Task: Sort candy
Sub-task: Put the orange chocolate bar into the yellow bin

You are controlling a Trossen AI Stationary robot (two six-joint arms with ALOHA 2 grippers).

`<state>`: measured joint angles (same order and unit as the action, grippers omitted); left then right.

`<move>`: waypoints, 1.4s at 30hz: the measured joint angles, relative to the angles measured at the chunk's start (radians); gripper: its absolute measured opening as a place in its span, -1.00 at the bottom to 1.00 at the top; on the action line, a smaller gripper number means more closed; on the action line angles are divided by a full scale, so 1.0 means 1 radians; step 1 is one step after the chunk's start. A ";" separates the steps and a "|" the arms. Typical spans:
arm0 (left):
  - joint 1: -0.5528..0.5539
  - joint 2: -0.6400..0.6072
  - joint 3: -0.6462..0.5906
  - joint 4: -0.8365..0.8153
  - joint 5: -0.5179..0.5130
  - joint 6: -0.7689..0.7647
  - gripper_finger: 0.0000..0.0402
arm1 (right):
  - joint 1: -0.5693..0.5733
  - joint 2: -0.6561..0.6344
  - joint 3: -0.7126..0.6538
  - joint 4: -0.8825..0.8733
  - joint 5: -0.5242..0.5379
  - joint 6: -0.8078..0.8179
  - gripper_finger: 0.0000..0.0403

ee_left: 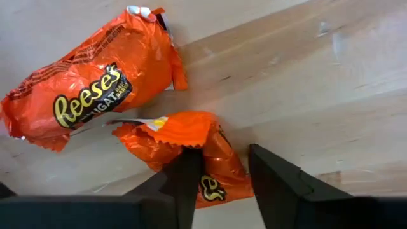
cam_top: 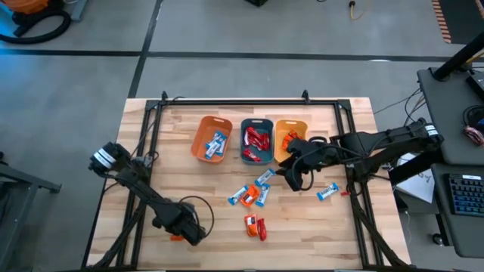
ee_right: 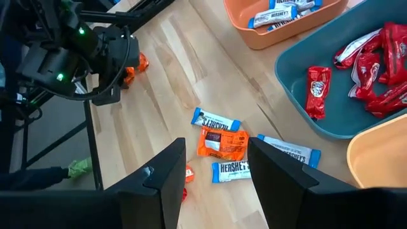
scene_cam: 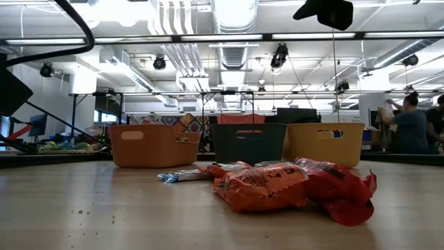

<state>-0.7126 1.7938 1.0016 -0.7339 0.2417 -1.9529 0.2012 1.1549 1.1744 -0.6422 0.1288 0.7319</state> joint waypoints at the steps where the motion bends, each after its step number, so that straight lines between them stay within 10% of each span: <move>1: 0.000 0.001 0.004 -0.003 -0.002 0.001 -0.48 | 0.000 0.000 0.000 0.000 0.001 0.000 -0.21; 15: 0.001 0.009 0.224 -0.102 -0.116 0.146 -0.97 | 0.015 0.000 0.000 0.002 -0.004 -0.049 -0.21; 31: 0.091 0.005 0.975 -0.101 -0.840 1.249 -1.00 | 0.172 0.009 -0.098 0.623 -0.009 -0.389 -0.23; 42: 0.226 0.040 1.157 -0.106 -0.935 1.582 -1.00 | 0.185 0.016 -0.056 0.932 0.149 -0.569 -0.15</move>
<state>-0.4870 1.8341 2.1583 -0.8402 -0.6937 -0.3710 0.3859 1.1709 1.1182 0.2897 0.2779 0.1625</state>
